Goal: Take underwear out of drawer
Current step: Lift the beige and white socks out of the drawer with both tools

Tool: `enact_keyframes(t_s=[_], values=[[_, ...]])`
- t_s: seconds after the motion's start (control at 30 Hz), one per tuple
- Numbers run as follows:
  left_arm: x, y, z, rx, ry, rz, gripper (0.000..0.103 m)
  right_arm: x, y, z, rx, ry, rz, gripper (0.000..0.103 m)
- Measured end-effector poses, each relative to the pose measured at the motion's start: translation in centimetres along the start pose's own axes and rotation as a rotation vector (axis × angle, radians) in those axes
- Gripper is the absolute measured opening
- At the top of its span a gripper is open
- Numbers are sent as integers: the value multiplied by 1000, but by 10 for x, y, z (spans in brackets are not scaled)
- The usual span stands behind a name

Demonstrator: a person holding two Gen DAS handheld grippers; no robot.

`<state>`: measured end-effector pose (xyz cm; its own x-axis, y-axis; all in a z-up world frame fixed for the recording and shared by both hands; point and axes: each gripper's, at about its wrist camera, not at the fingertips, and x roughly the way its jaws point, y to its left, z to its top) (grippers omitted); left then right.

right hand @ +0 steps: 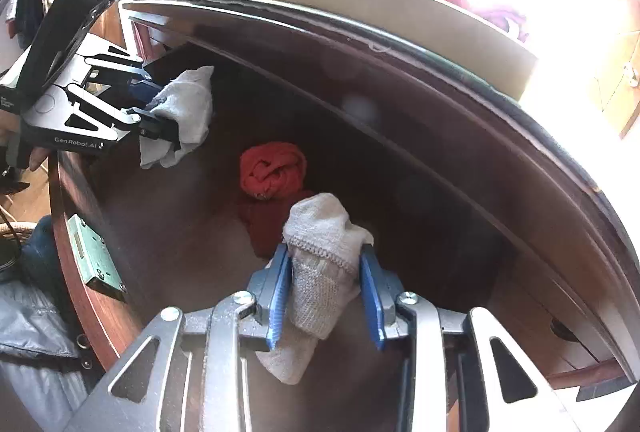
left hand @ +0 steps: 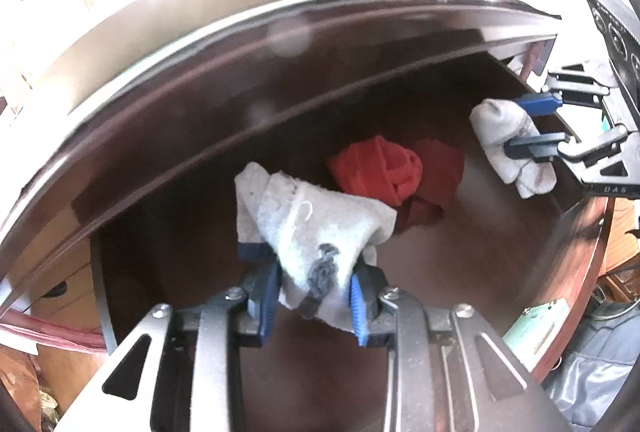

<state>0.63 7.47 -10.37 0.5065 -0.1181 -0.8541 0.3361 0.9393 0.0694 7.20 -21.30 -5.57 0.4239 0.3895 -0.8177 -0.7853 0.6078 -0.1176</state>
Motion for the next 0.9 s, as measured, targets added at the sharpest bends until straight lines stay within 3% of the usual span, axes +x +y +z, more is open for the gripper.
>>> enact_keyframes(t_s=[0.43,0.9], values=[[-38,4,-13,-32,-151,111,28,-29,-18,-25,32,-93,-6,36],[-52,5,-16,-63,-266,194,28,-21,-15,-33,56,-158,-8,36]])
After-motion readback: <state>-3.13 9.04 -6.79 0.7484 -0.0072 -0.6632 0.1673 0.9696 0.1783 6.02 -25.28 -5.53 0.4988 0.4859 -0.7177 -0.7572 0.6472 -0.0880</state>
